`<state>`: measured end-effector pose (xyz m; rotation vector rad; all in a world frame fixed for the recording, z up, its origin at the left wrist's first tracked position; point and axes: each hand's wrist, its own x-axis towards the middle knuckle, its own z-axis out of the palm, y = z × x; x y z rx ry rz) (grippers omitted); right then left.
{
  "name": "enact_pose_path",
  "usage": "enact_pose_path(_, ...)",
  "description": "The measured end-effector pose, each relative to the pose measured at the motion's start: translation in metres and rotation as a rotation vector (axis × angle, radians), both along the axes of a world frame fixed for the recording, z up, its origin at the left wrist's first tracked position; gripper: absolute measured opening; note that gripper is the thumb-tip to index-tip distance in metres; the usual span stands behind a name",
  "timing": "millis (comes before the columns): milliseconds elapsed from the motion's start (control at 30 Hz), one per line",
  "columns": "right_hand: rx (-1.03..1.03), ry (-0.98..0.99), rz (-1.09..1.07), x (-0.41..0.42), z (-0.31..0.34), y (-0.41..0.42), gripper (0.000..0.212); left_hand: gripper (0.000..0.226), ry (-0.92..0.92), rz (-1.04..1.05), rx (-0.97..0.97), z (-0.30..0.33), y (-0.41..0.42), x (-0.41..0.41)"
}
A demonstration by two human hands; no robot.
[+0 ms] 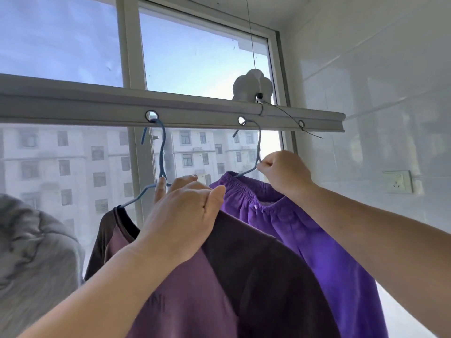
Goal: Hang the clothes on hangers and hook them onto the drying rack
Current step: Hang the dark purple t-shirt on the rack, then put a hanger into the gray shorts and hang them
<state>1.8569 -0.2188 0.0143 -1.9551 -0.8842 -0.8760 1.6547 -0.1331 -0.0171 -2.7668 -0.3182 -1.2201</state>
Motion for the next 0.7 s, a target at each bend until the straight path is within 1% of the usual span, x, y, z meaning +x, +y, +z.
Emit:
enact_pose_path(67, -0.031, 0.018, 0.018, -0.007, -0.001, 0.005, 0.021, 0.063, 0.008, -0.008, 0.003, 0.001, -0.001, -0.006)
enact_pose_path(133, 0.067, -0.02, -0.013, -0.018, 0.002, 0.005, 0.038, 0.056, 0.0, -0.029, 0.001, 0.002, -0.002, -0.014)
enact_pose_path(167, 0.14, -0.057, -0.007, -0.026, 0.005, 0.002, 0.042, 0.051, -0.012, -0.033, 0.005, 0.004, -0.002, -0.018)
enact_pose_path(233, 0.237, -0.171, 0.061, -0.052, 0.012, 0.003, 0.041, 0.043, -0.052, -0.024, 0.018, 0.006, 0.002, -0.036)
enact_pose_path(300, 0.233, -0.273, 0.148, -0.075, 0.021, -0.001, 0.035, 0.037, -0.114, -0.024, 0.031, 0.013, 0.004, -0.05)
enact_pose_path(333, 0.201, -0.287, 0.216, -0.094, 0.025, -0.001, 0.032, 0.034, -0.152, -0.011, 0.031, 0.016, 0.007, -0.061)
enact_pose_path(400, 0.069, -0.238, 0.364, -0.131, 0.034, -0.001, 0.027, 0.03, -0.211, 0.056, 0.047, 0.023, 0.014, -0.084)
enact_pose_path(500, -0.231, -0.107, 0.503, -0.181, 0.045, 0.005, 0.024, 0.025, -0.278, 0.231, 0.144, 0.033, 0.028, -0.125)
enact_pose_path(533, -0.307, -0.093, 0.526, -0.193, 0.047, 0.009, 0.024, 0.024, -0.29, 0.292, 0.175, 0.036, 0.031, -0.138)
enact_pose_path(633, -0.458, -0.155, 0.566, -0.227, 0.047, 0.027, 0.023, 0.025, -0.316, 0.488, 0.293, 0.041, 0.042, -0.176)
enact_pose_path(700, -0.511, -0.195, 0.569, -0.247, 0.045, 0.041, 0.021, 0.027, -0.299, 0.634, 0.373, 0.041, 0.046, -0.198)
